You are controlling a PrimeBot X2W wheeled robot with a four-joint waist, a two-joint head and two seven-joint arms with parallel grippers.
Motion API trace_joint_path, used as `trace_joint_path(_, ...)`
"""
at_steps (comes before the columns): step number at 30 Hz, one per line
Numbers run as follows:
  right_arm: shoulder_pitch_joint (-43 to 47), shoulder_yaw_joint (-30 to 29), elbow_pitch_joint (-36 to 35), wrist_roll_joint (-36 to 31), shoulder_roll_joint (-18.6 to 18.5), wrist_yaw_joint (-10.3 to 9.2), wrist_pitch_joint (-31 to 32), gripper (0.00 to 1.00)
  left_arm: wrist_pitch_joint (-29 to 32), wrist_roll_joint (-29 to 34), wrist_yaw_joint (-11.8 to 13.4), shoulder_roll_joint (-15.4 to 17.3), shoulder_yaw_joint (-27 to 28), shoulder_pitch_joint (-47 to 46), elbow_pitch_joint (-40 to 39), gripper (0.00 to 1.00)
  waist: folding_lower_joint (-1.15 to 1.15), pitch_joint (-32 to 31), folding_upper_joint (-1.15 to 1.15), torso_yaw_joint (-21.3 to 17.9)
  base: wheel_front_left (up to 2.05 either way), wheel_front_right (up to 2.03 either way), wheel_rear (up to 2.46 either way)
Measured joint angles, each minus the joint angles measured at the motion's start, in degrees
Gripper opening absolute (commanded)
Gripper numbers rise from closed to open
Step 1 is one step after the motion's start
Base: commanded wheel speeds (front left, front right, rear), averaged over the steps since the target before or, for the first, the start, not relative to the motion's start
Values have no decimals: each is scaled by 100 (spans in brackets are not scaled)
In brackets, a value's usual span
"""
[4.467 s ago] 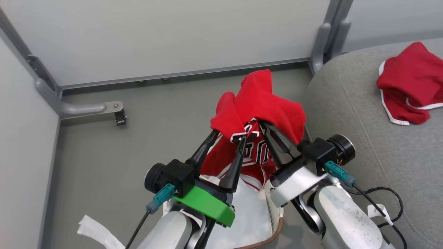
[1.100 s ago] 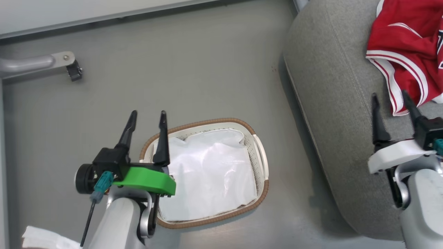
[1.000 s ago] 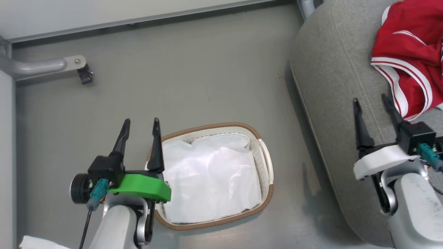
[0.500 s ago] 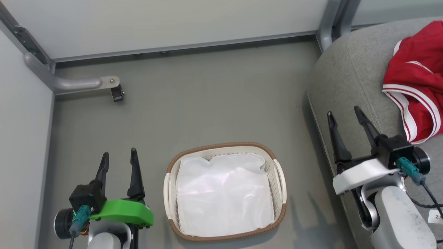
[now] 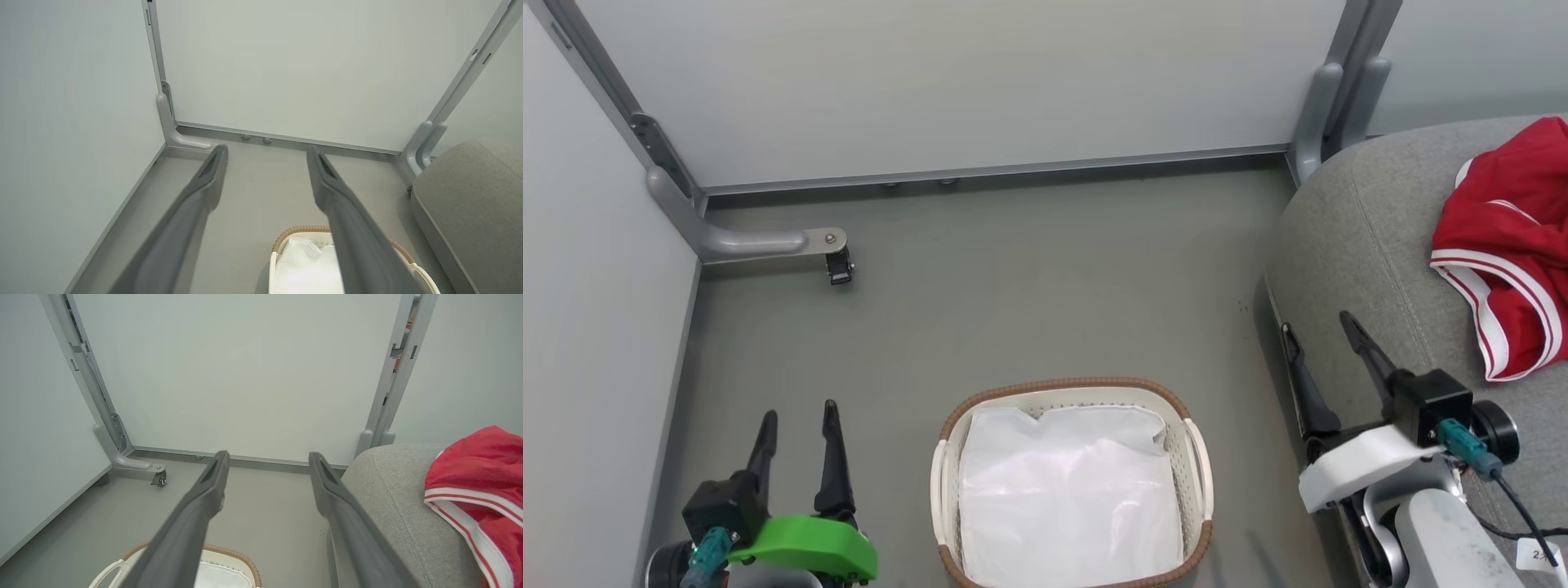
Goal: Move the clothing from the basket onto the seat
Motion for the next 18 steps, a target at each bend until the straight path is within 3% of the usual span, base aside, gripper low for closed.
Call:
trace_joint_path(5, 138, 2, 204, 85, 58, 0, 51, 0, 46, -98, -3, -23, -5, 19, 198, 0, 0, -8, 0, -3, 0, 0, 0)
trace_joint_path(18, 188, -197, 177, 1511, 109, 0, 419, 0, 408, -1367, -99, -23, 177, 19, 146, 0, 0, -49, 0, -30, 0, 0, 0)
